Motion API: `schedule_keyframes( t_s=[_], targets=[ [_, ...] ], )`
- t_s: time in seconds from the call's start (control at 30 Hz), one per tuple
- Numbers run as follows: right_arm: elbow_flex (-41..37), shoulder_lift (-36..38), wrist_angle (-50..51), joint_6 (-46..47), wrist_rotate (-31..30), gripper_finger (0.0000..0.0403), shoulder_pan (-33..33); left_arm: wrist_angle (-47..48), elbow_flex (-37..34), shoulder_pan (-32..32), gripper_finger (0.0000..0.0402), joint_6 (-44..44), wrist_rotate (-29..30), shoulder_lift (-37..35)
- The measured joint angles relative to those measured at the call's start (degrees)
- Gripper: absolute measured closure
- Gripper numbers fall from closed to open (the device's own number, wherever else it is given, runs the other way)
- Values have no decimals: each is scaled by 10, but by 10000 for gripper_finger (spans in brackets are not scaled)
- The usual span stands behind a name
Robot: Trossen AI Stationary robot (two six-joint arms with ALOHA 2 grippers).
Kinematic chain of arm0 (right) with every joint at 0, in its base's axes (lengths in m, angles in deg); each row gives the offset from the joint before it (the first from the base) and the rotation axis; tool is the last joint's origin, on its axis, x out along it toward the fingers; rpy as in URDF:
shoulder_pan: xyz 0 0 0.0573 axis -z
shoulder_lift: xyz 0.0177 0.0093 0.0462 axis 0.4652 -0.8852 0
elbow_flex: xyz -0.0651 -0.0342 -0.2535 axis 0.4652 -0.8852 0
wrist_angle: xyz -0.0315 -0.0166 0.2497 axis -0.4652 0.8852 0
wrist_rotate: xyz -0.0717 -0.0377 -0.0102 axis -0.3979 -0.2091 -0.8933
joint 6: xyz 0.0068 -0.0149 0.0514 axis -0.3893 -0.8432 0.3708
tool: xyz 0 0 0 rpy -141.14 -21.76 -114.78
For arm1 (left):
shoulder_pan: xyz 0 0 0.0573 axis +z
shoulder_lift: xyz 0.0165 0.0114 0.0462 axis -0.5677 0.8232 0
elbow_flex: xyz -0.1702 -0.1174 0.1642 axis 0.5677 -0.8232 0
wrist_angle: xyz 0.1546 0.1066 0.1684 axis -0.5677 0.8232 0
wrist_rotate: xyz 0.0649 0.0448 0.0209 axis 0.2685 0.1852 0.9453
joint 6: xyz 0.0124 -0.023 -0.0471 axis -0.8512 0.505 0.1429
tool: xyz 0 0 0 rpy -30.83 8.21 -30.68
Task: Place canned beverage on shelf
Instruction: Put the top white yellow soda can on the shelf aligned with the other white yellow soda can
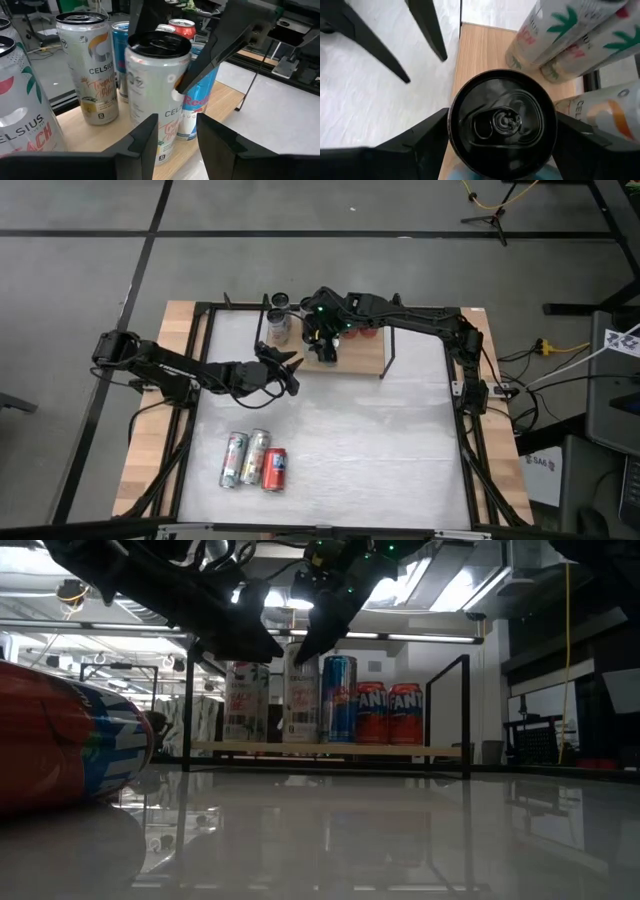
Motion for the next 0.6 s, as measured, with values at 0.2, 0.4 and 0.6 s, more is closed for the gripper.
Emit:
schedule_keyframes(
  t_s=[0.2, 0.4, 0.6],
  targets=[
    [0, 0, -30, 0, 0, 102, 0, 2, 0, 0, 273, 0, -24, 0],
    [0, 1, -31, 1, -33, 102, 0, 1, 0, -1, 272, 1, -26, 0],
    [0, 1, -30, 1, -49, 102, 0, 1, 0, -1, 272, 2, -27, 0]
  ],
)
